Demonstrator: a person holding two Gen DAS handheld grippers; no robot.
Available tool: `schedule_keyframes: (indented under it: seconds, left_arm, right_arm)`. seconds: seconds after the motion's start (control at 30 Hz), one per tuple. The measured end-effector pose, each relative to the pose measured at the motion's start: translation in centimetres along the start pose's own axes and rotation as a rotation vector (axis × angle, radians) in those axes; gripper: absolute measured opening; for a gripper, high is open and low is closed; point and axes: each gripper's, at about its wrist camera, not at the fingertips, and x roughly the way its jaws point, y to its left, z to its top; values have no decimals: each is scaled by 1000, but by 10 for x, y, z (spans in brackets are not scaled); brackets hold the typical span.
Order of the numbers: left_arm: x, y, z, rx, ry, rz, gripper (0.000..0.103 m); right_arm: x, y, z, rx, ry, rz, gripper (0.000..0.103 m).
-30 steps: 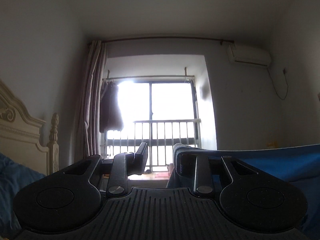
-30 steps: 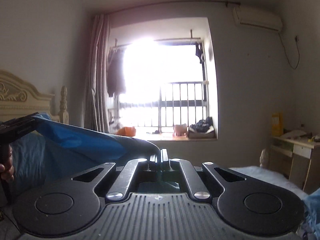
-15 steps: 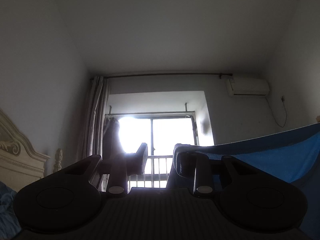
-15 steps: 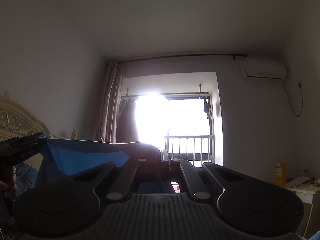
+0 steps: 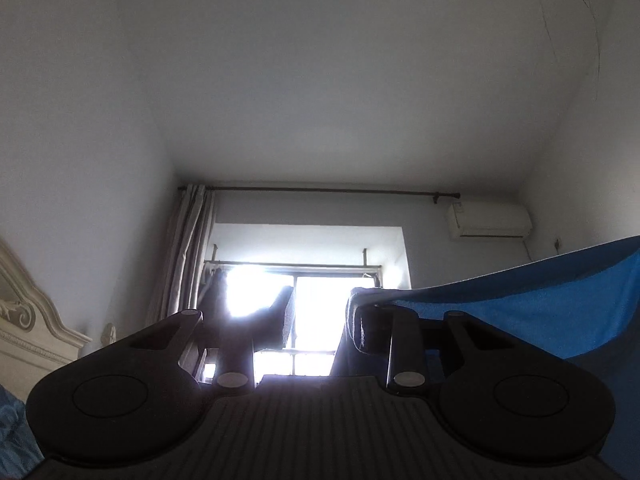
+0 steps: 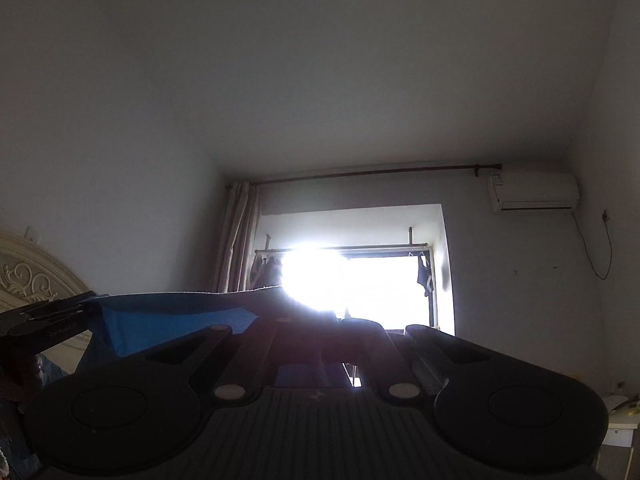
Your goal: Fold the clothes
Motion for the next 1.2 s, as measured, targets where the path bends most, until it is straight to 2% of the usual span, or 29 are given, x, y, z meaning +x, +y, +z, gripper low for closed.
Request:
schedule_keyframes:
  seconds: [0.23, 0.4, 0.83, 1.1, 1.2]
  left_arm:
    - [5, 1, -12, -3, 70, -13, 31]
    - [16, -3, -47, 62, 160, -15, 31]
    - [74, -10, -180, 181, 471, -13, 32]
    - [98, -23, -265, 259, 602, 0, 32]
    - [112, -31, -297, 273, 654, 17, 36]
  right_arm:
    - [13, -3, -22, 6, 53, -17, 2]
    - [34, -12, -59, 23, 139, -55, 2]
    - [107, -42, -182, 37, 405, -138, 2]
    - [155, -70, -261, 43, 537, -168, 2]
    - [175, -77, -298, 44, 592, -193, 2]
